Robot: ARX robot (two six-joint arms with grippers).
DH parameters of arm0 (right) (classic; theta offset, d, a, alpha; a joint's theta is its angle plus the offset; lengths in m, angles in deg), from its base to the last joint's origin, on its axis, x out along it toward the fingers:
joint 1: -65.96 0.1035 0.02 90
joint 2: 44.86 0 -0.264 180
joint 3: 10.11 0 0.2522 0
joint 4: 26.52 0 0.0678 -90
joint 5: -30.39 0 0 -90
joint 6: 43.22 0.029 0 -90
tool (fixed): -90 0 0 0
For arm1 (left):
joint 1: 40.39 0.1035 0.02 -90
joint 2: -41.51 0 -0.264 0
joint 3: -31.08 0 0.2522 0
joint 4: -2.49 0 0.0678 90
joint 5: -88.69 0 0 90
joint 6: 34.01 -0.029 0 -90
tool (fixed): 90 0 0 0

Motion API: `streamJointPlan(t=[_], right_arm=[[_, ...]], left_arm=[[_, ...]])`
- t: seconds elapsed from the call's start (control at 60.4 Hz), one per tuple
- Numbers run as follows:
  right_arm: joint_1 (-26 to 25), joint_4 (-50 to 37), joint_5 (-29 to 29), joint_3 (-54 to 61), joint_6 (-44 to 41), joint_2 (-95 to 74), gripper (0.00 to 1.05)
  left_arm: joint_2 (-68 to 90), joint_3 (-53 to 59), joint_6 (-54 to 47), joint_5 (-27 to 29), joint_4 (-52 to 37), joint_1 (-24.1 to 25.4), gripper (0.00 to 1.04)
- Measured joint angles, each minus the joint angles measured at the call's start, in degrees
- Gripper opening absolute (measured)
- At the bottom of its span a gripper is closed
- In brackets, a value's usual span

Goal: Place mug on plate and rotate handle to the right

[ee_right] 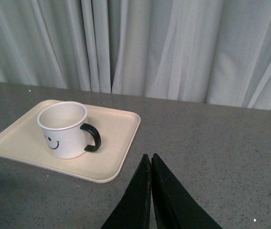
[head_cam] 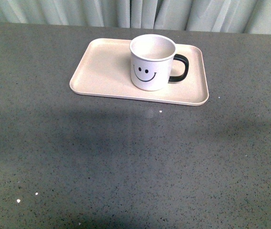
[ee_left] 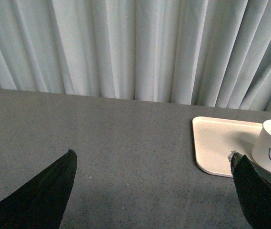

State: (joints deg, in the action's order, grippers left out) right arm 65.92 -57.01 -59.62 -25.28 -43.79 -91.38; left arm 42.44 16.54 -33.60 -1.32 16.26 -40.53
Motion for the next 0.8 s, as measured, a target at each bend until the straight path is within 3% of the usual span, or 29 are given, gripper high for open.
streamJointPlan(t=[0.795], right_arm=[[0.0,24.7,0.0,0.3,0.0,27.0,0.02]], left_arm=[[0.0,0.0,0.0,0.0,0.0,0.0,0.95]])
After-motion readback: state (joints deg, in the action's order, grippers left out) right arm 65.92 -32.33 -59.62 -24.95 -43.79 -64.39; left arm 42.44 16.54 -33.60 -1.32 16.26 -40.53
